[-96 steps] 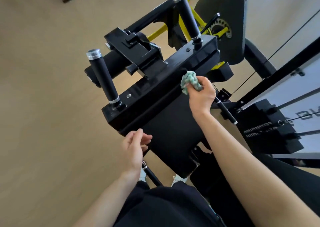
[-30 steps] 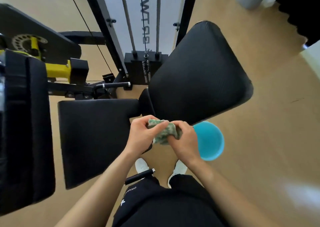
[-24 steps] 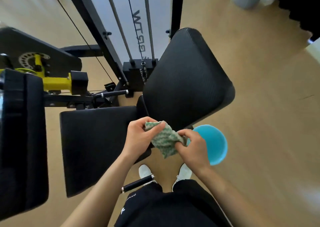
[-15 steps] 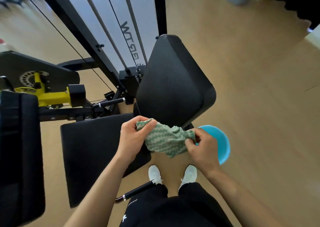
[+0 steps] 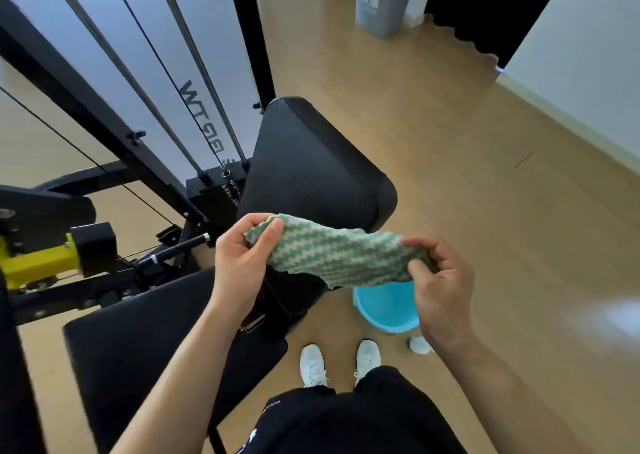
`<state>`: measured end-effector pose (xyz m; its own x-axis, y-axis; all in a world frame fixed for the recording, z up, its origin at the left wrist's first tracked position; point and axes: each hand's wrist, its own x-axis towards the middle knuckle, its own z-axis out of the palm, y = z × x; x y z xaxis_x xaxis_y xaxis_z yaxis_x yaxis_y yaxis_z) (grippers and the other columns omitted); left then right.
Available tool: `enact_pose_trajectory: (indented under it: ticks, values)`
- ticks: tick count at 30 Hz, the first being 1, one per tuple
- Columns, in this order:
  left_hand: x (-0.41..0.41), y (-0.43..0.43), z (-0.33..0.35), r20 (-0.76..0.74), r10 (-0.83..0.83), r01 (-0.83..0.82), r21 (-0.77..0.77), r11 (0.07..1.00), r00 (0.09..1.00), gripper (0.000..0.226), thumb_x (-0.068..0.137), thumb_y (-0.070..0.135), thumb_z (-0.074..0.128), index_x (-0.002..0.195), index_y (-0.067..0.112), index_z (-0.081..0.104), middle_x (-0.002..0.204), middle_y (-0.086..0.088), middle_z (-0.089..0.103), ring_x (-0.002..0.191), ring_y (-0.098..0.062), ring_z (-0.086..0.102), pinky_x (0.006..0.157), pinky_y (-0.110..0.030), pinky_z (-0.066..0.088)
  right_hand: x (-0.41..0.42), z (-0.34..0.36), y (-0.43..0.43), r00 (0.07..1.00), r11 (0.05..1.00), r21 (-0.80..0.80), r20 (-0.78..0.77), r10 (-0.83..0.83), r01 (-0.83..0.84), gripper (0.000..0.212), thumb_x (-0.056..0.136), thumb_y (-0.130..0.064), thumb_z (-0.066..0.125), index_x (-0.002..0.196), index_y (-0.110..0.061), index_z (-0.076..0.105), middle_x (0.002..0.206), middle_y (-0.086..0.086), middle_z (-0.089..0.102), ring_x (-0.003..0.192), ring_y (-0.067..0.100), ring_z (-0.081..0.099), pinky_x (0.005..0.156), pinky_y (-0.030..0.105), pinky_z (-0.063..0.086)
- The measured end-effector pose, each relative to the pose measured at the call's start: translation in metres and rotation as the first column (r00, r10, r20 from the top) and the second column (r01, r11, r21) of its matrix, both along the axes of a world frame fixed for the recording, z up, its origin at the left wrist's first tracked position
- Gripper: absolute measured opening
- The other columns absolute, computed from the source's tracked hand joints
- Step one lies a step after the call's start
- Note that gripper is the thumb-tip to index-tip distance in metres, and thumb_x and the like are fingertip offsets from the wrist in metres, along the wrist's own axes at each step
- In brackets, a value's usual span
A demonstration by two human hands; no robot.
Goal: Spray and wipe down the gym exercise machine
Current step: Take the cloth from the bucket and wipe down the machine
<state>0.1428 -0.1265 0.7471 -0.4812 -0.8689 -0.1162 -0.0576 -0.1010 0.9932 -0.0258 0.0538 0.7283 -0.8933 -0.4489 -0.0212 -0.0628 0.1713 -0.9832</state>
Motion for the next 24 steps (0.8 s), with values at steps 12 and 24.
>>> enact_pose_trajectory:
  ticks: [12,24]
  values:
    - [-0.042,-0.029,-0.076,0.136,0.019,-0.026,0.049,0.998,0.991,0.008,0.097,0.018,0.071,0.094,0.022,0.077,0.087,0.007,0.076,0.083,-0.006,0.07,0.076,-0.025,0.055,0.027,-0.036,-0.022,0.982,0.964,0.258,-0.189,-0.02,0.069,0.039,0.093,0.003,0.061,0.128,-0.013,0.068,0.12,-0.008,0.067,0.091,-0.005,0.063,0.082,0.017,0.052]
    - [-0.033,-0.025,-0.05,0.111,-0.453,0.465,-0.145,0.873,0.885,0.012,0.098,0.008,0.066,0.102,0.014,0.075,0.097,0.0,0.075,0.093,-0.012,0.069,0.082,-0.028,0.055,0.051,-0.033,-0.053,0.932,0.983,0.15,-0.331,0.147,-0.101,0.035,0.084,-0.007,0.078,0.108,-0.028,0.063,0.098,-0.01,0.063,0.072,-0.001,0.056,0.069,0.009,0.042]
